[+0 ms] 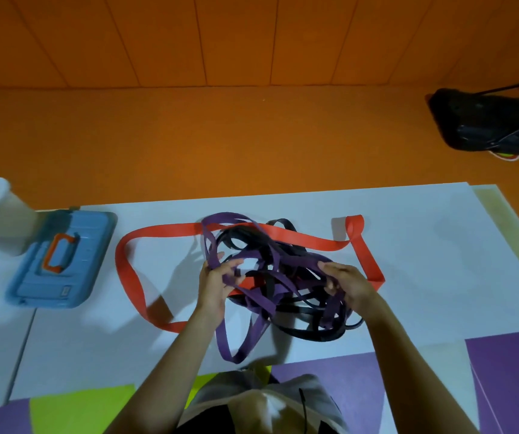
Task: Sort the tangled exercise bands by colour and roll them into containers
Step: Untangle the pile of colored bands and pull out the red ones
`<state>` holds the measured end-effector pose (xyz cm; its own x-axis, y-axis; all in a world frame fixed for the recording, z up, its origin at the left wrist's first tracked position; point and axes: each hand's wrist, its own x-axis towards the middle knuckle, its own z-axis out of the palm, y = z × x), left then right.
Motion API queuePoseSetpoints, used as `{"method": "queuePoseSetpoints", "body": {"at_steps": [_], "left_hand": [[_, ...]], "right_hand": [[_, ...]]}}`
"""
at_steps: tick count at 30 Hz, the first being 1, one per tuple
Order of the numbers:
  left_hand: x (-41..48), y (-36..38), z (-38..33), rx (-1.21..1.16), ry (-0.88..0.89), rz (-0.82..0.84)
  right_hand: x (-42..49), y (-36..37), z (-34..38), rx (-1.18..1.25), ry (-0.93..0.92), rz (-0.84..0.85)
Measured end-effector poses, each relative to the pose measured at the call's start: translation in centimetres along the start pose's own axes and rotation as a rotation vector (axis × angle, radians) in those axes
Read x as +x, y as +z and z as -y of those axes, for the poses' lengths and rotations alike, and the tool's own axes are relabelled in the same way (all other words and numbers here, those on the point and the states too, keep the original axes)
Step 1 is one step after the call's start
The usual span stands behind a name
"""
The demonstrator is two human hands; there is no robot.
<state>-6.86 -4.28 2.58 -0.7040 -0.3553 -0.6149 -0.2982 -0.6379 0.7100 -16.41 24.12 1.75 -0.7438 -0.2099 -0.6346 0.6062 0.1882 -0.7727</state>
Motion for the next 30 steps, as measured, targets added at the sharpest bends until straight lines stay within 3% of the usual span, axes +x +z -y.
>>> {"method": "queuePoseSetpoints", "body": {"at_steps": [6,8,11,16,19,22,24,28,30], "left_hand": [[0.0,0.4,-1.5,-0.128,-0.022,-0.092],[0.0,0.3,-2.1,-0.107,0.021,-0.131],[0.4,0.0,-2.5,-0.064,0.042,-0.154],[0.2,-0.3,-2.9,0.025,0.078,-0.125],[-0.1,-0.3,-3.8,0.042,0.157,-0.052],[-0.4,-0.5,-5.1,-0.002,0.176,-0.014],[-0.7,-0.7,-5.8,-0.057,0.160,-0.002],[-0.7,-0.7,-6.3,0.126,0.134,-0.039],[-0.7,-0.9,-6.4,0.238,0.172,-0.009]], "right_hand": [[-1.2,-0.7,0.4,0.649,-0.238,0.240],[-1.6,-1.1,0.9,0.715,-0.230,0.206],[-1.2,-1.7,0.6,0.476,-0.180,0.120],[-1.5,-1.9,0.9,0.052,-0.076,0.131],[-1.1,-2.0,1.0,0.152,-0.185,0.107],[-1.5,-2.1,1.5,0.435,-0.295,0.176],[-1.8,-2.5,2.1,0.491,-0.317,0.242],[-0.7,-2.8,2.7,0.331,-0.094,0.362],[0.1,-2.4,2.7,0.032,0.042,0.384]]}}
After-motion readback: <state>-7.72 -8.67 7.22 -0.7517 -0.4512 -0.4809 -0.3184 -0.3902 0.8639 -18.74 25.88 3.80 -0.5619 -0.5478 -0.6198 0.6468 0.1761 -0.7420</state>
